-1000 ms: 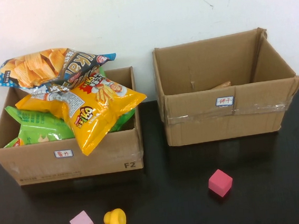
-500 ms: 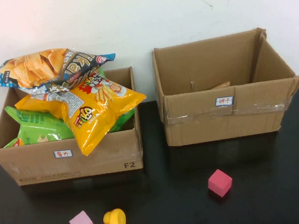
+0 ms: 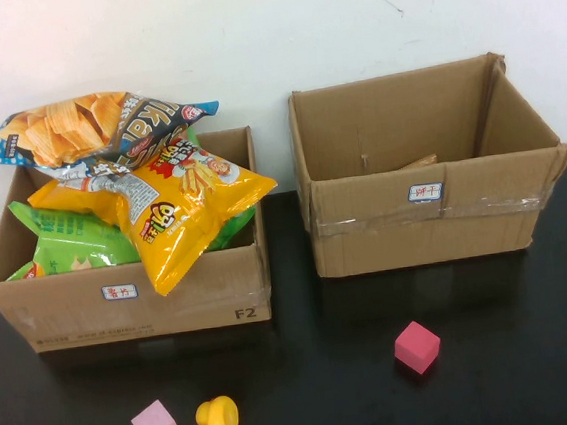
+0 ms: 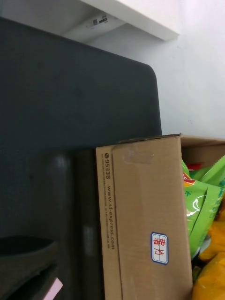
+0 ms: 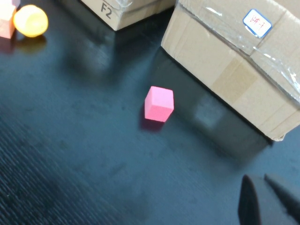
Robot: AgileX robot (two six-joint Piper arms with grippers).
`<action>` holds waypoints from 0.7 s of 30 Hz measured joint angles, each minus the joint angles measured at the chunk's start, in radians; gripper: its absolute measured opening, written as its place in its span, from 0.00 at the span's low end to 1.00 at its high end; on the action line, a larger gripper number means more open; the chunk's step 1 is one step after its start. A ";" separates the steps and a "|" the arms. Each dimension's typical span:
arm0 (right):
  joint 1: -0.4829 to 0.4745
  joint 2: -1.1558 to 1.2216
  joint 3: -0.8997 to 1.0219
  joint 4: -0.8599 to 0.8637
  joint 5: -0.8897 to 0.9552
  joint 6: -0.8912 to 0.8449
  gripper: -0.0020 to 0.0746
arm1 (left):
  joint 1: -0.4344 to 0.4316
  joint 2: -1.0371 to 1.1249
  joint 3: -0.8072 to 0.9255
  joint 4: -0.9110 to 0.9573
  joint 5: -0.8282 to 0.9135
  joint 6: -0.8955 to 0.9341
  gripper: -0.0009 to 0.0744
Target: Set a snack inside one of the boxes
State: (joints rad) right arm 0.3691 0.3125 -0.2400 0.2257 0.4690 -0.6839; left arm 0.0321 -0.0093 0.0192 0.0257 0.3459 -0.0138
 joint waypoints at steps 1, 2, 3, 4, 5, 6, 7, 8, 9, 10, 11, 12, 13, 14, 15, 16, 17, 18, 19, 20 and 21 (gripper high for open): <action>0.000 0.000 0.000 0.000 0.000 0.000 0.03 | 0.000 0.000 0.000 0.000 0.000 0.000 0.01; 0.000 0.000 0.000 0.000 0.000 0.000 0.03 | 0.000 0.000 0.000 0.000 0.000 0.000 0.01; 0.000 0.000 0.000 0.000 0.000 0.000 0.03 | 0.000 0.000 0.000 0.000 0.000 0.000 0.01; 0.000 0.000 0.000 0.000 0.000 0.000 0.03 | 0.000 0.000 0.000 0.000 0.000 0.000 0.01; 0.000 0.000 0.000 0.000 0.000 0.000 0.03 | 0.000 0.000 0.000 0.000 0.000 0.000 0.01; 0.000 0.000 0.000 0.000 0.000 0.000 0.03 | 0.000 0.000 0.000 0.000 0.000 0.000 0.01; 0.000 0.000 0.000 0.000 0.000 0.000 0.03 | 0.000 0.000 0.000 0.000 0.000 0.000 0.01; 0.000 0.000 0.000 0.000 0.000 0.000 0.03 | 0.000 0.000 0.000 0.000 0.000 0.000 0.01; 0.000 0.000 0.000 0.000 0.000 0.000 0.03 | 0.000 0.000 0.000 0.000 0.000 0.000 0.01; 0.000 0.000 0.000 0.000 0.000 0.000 0.03 | 0.000 0.000 0.000 0.000 0.000 0.000 0.01; 0.000 0.000 0.000 0.000 0.000 0.000 0.03 | 0.000 0.000 0.000 0.000 0.000 0.000 0.01; 0.000 0.000 0.000 0.000 0.000 0.000 0.03 | 0.000 0.000 0.000 0.000 0.000 0.000 0.01; 0.000 0.000 0.000 0.000 0.000 0.000 0.03 | 0.000 0.000 0.000 0.000 0.000 0.000 0.01; 0.000 -0.002 0.000 0.000 0.000 0.000 0.03 | 0.000 0.000 0.000 0.000 0.000 0.000 0.01; 0.000 -0.010 0.002 0.000 0.000 0.000 0.03 | 0.000 0.000 0.000 0.000 0.000 0.000 0.01; -0.005 -0.022 0.004 -0.002 0.000 0.000 0.03 | 0.000 0.000 0.000 0.000 0.000 0.000 0.01; -0.013 -0.044 0.008 -0.004 0.000 0.000 0.03 | 0.000 0.000 0.000 -0.002 0.000 0.000 0.01; -0.028 -0.072 0.013 -0.004 0.000 0.000 0.03 | 0.000 0.000 0.000 -0.002 0.000 0.000 0.01; -0.043 -0.098 0.018 -0.006 -0.007 0.000 0.03 | 0.000 0.000 0.000 -0.002 0.000 0.000 0.01; -0.066 -0.132 0.026 -0.007 -0.015 0.000 0.03 | 0.000 0.000 0.000 -0.002 0.000 0.000 0.01; -0.092 -0.167 0.035 -0.007 -0.032 0.000 0.03 | 0.000 0.000 0.000 -0.002 0.000 0.000 0.01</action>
State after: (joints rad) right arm 0.2769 0.1455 -0.2053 0.2190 0.4368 -0.6839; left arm 0.0321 -0.0093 0.0192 0.0235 0.3459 -0.0138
